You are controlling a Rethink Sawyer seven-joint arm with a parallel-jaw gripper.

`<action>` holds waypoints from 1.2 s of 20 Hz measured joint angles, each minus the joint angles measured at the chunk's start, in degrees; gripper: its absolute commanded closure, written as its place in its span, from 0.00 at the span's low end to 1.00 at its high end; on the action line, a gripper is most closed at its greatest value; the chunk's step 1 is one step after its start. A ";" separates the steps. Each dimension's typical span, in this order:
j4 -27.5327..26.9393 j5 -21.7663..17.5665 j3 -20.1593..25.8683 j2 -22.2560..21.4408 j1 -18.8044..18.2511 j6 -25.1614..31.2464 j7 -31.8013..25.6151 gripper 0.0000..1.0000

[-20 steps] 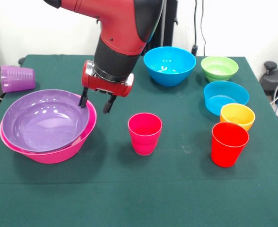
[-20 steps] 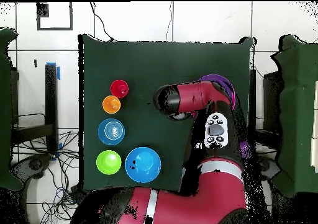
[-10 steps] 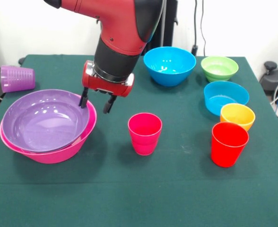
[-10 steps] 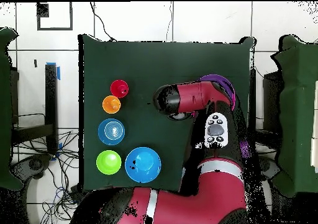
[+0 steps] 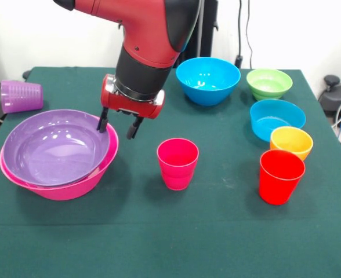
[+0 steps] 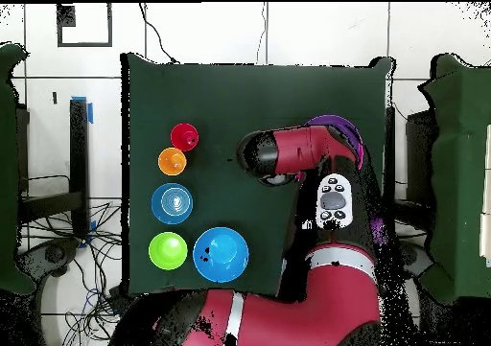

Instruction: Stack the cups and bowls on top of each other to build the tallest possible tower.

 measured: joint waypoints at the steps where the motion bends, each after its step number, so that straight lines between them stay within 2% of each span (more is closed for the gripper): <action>1: 0.00 -0.01 0.02 0.00 -0.01 0.00 0.00 0.00; 24: 0.24 -0.02 0.93 0.00 -0.29 0.00 0.00 0.00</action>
